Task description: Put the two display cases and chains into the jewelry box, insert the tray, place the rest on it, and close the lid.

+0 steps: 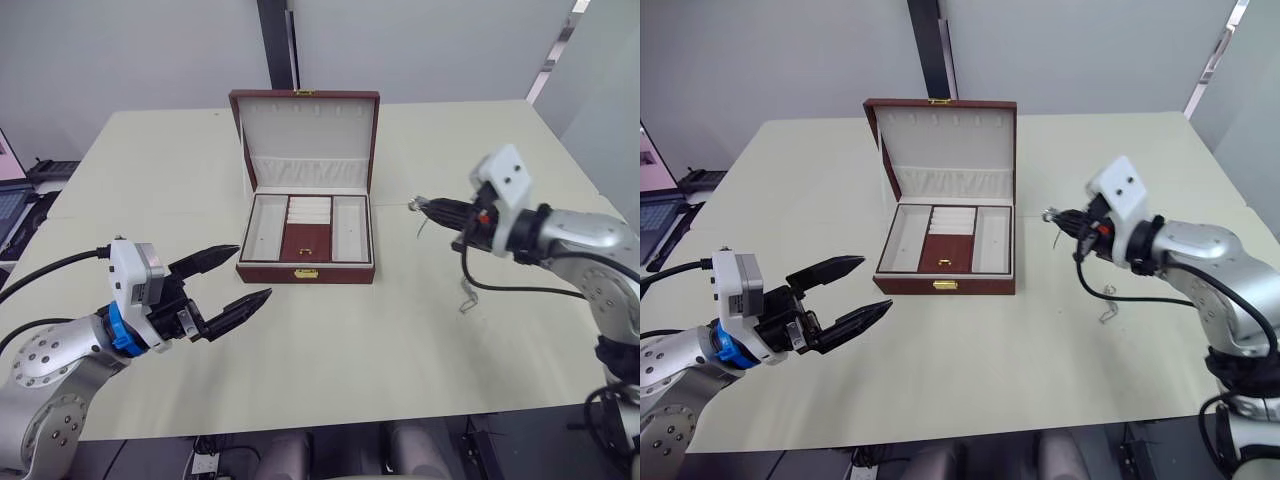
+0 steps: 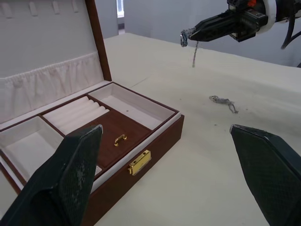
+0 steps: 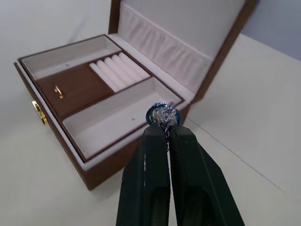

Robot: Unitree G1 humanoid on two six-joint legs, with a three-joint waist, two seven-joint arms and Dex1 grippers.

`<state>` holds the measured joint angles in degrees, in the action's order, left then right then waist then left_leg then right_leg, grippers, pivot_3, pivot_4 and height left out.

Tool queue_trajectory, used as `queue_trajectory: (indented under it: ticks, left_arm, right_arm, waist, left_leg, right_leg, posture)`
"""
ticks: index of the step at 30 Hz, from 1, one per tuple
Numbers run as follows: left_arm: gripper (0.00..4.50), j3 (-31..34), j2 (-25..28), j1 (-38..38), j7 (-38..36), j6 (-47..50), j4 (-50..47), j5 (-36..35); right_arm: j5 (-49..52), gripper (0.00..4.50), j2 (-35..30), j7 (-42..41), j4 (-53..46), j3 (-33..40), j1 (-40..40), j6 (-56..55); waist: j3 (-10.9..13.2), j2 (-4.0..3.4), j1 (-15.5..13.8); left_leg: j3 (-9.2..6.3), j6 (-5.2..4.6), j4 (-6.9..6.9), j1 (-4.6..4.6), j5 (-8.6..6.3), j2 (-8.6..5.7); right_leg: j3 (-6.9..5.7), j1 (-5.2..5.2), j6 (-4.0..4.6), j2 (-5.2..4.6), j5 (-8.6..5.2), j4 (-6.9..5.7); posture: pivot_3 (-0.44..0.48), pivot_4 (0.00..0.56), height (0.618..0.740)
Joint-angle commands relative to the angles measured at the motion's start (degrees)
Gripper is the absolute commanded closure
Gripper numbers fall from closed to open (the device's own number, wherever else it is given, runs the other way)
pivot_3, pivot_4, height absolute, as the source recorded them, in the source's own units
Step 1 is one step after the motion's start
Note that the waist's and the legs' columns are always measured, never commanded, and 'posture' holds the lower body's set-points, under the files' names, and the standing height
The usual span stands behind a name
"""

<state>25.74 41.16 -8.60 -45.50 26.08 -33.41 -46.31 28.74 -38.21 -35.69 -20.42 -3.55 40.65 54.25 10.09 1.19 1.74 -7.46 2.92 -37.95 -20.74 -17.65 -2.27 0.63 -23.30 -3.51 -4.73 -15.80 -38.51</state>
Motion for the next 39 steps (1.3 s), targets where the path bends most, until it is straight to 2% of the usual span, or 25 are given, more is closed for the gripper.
queue_trajectory:
  ticks: [1, 3, 7, 18, 25, 34, 39]
  left_arm:
    - [0.0, 4.24, -0.44, -0.83, 2.07, -0.28, 0.55, -0.46]
    - [0.0, 5.21, -0.53, -1.42, 2.51, -0.42, 1.15, -0.23]
    - [0.0, 8.56, -1.6, -3.48, 4.66, -0.87, 2.65, 0.22]
    - [0.0, 10.21, -3.44, -6.42, 7.81, -1.32, 0.56, 0.92]
    - [0.0, 10.13, -4.3, -7.89, 9.25, -1.28, -1.6, 0.75]
    - [0.0, 10.14, -4.57, -8.83, 9.87, -1.52, -2.48, 0.65]
    - [0.0, 9.25, -4.67, -8.5, 9.53, -1.88, -2.27, 0.95]
  right_arm:
    - [-1.81, 4.49, 3.44, -1.06, 3.48, -4.03, 5.67, -2.06]
    - [-2.75, 4.49, 5.32, -1.93, 5.68, -5.98, 7.93, -3.01]
    - [-5.45, 4.49, 13.44, -3.07, 13.03, -11.84, 14.11, -6.34]
    - [-14.25, 4.49, 32.44, -6.38, 35.75, -19.74, 23.39, -19.65]
    - [-19.48, 4.49, 38.85, -8.35, 48.29, -20.99, 24.85, -26.98]
    - [-24.02, 4.49, 42.11, -8.82, 58.39, -19.18, 26.26, -31.26]
    - [-24.88, 3.26, 43.47, -8.14, 61.28, -17.47, 27.79, -33.36]
  waist:
    - [0.0, -0.01, 0.1]
    - [0.01, -0.01, 0.09]
    - [0.01, -0.02, 0.29]
    - [0.02, -0.03, 0.3]
    - [0.02, -0.04, 0.28]
    - [0.03, -0.05, 0.53]
    - [0.03, -0.06, 0.8]
  left_leg:
    - [0.01, 0.04, 0.0, 0.0, 0.02, 0.01]
    - [-0.01, 0.06, 0.02, -0.03, 0.03, 0.01]
    - [-0.07, 0.08, 0.01, -0.04, 0.05, -0.02]
    - [-0.18, 0.2, 0.04, -0.07, 0.11, -0.01]
    - [-0.15, 0.23, 0.04, -0.1, 0.12, -0.02]
    - [-0.13, 0.23, 0.06, -0.11, 0.12, -0.02]
    - [-0.13, 0.23, 0.08, -0.12, 0.11, -0.02]
  right_leg:
    - [0.01, -0.03, 0.0, 0.01, 0.0, -0.02]
    - [0.01, -0.05, 0.0, 0.01, 0.0, 0.0]
    - [0.12, -0.15, 0.01, -0.02, 0.01, -0.04]
    - [0.17, -0.36, 0.05, 0.01, 0.03, -0.16]
    - [0.22, -0.46, 0.06, 0.0, 0.03, -0.24]
    - [0.25, -0.52, 0.07, 0.02, 0.03, -0.27]
    - [0.27, -0.6, 0.07, 0.03, 0.03, -0.31]
  posture:
    - [0.0, 0.15, 0.74]
    - [0.0, 0.15, 0.74]
    - [0.0, 0.15, 0.74]
    - [0.0, 0.15, 0.74]
    - [0.0, 0.15, 0.74]
    - [0.0, 0.15, 0.74]
    - [0.0, 0.15, 0.74]
